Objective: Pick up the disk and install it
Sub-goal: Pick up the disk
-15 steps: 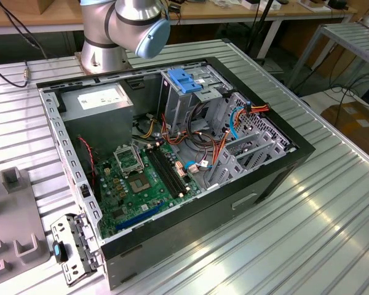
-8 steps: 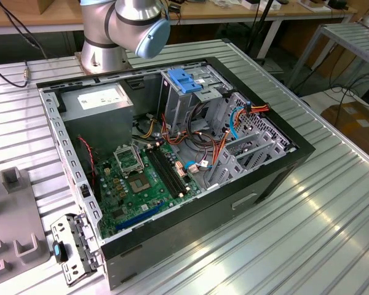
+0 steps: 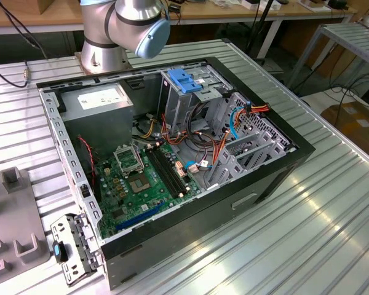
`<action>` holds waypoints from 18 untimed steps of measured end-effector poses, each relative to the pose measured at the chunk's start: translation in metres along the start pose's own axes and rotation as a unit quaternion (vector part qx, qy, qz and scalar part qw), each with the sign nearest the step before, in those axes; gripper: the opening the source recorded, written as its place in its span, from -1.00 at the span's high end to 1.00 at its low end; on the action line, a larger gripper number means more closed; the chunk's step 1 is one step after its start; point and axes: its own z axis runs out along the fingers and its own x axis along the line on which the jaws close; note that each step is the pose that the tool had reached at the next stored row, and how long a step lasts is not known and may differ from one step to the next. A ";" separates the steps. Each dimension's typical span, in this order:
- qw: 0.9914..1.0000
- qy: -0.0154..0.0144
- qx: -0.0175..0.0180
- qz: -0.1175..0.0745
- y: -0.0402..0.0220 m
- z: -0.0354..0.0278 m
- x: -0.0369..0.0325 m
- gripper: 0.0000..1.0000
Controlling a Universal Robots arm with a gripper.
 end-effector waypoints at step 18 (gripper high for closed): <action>0.990 -0.003 0.002 -0.143 0.0032 0.0202 0.0012 0.16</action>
